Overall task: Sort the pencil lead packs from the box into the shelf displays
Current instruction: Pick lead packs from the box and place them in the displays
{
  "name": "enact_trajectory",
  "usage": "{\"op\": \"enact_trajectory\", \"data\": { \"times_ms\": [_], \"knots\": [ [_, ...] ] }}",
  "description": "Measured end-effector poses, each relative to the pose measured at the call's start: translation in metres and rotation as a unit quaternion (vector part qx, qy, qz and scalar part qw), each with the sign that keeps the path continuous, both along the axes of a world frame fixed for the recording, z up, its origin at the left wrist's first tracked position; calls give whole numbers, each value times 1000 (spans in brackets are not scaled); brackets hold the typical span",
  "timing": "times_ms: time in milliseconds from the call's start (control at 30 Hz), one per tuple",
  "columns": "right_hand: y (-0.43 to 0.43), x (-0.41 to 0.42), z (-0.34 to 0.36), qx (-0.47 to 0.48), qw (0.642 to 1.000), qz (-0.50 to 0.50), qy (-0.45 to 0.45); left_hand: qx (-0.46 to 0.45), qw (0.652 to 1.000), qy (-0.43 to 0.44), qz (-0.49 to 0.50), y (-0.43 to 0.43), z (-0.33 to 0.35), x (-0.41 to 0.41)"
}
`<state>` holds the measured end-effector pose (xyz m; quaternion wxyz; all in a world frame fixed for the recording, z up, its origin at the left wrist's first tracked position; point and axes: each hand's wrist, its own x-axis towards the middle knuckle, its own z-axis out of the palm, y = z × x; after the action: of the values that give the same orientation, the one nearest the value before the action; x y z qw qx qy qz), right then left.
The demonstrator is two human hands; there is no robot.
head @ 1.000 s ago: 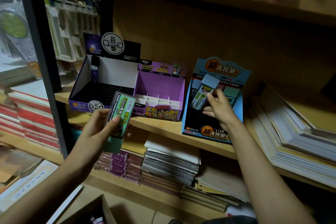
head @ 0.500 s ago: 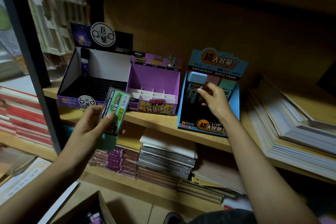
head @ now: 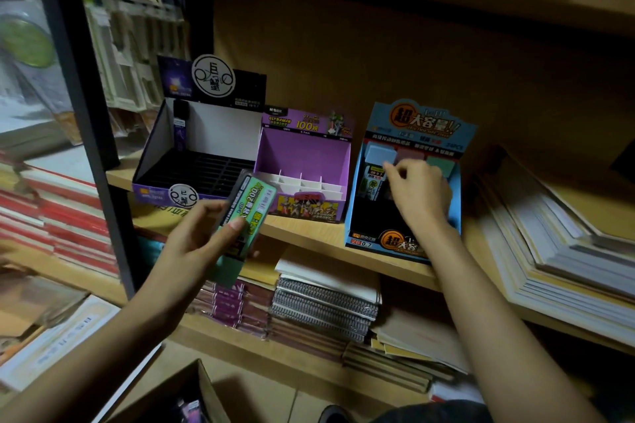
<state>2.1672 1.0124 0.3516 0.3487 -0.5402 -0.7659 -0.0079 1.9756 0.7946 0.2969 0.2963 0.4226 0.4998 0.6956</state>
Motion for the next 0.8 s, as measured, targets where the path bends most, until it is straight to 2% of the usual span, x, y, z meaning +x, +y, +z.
{"op": "enact_trajectory", "data": {
  "times_ms": [33, 67, 133, 200, 233, 300, 433, 533, 600, 667, 733, 800],
  "knots": [
    [-15, -7, 5, -11, 995, 76, 60, 5, 1000, 2, -4, 0, 2, 0],
    [-33, -18, 9, -58, 975, 176, 120, 9, 1000, 3, -9, -1, 5, 1],
    [-72, -41, 7, -212, 898, 342, 178, 11, 1000, 8, -23, -2, 8, 1],
    [-95, -58, 4, -333, 823, 407, 217, -1, 999, 2, -40, -3, 9, 0],
    [-100, -62, 5, -361, 802, 412, 239, -10, 999, -9, -49, -4, 9, -3],
    [-102, -64, 9, -381, 785, 415, 258, -30, 997, -27, -62, -7, 10, -10],
    [-105, -67, 1, -402, 776, 439, 211, -96, 987, 30, -124, -12, 13, -22],
    [-103, -68, -2, -390, 771, 425, 272, -137, 981, 58, -121, -12, 15, -28],
    [-96, -63, 1, -393, 748, 398, 357, -125, 989, 25, -77, -10, 17, -35],
    [-92, -59, 0, -404, 722, 395, 400, -78, 994, -52, -56, -9, 18, -37],
    [-93, -59, -6, -422, 703, 402, 407, -48, 992, -106, -39, -6, 19, -33],
    [-96, -61, -15, -432, 711, 410, 374, -31, 990, -140, -9, -3, 18, -26]
  ]
}}
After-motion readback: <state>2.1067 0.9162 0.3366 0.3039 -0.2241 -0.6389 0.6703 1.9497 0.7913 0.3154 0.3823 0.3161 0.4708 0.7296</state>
